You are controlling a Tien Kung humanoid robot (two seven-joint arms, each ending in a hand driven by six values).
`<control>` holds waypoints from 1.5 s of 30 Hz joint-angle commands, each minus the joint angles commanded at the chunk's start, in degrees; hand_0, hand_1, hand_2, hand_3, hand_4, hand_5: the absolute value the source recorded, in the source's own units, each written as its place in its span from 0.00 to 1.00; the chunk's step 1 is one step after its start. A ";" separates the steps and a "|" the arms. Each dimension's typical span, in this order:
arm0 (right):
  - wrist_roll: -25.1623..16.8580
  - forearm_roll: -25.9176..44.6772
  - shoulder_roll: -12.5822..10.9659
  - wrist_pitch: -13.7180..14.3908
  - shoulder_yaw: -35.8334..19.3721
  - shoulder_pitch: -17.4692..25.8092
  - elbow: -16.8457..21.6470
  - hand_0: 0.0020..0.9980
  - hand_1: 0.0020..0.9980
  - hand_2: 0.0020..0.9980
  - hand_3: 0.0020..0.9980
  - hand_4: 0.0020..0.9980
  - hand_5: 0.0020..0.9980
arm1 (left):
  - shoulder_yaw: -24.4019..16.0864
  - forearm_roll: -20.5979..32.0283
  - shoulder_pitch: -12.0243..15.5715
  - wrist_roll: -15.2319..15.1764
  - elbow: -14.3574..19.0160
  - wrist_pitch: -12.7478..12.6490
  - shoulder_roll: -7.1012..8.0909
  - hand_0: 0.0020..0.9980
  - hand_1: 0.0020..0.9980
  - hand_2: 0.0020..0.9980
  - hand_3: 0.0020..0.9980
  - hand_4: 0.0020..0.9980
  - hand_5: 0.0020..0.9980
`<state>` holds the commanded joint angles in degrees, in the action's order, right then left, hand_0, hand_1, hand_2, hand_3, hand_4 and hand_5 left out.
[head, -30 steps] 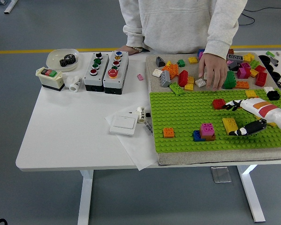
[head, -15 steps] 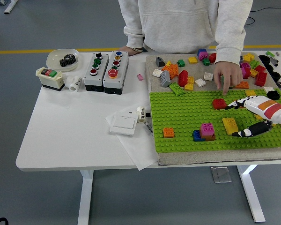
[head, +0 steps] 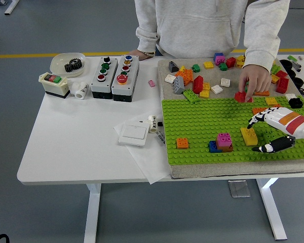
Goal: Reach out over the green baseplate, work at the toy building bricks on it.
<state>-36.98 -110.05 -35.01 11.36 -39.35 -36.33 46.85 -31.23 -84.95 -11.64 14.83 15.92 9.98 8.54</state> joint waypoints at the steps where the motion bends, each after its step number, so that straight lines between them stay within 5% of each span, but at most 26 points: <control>1: 0.00 -0.15 -0.06 0.14 0.29 0.03 0.00 0.77 0.68 0.71 0.61 0.92 0.47 | -0.01 -0.01 -0.01 0.00 0.00 0.00 0.00 0.72 0.73 0.70 0.60 0.66 0.60; 45: 0.00 -0.18 1.70 0.90 0.76 0.48 -3.05 0.79 0.70 0.73 0.65 0.89 0.46 | 0.08 0.13 -0.39 0.18 0.08 0.51 0.26 0.72 0.72 0.70 0.60 0.66 0.61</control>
<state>-36.98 -110.23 -33.31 12.26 -38.60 -35.86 43.81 -31.15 -84.83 -12.04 15.02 16.00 10.48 8.80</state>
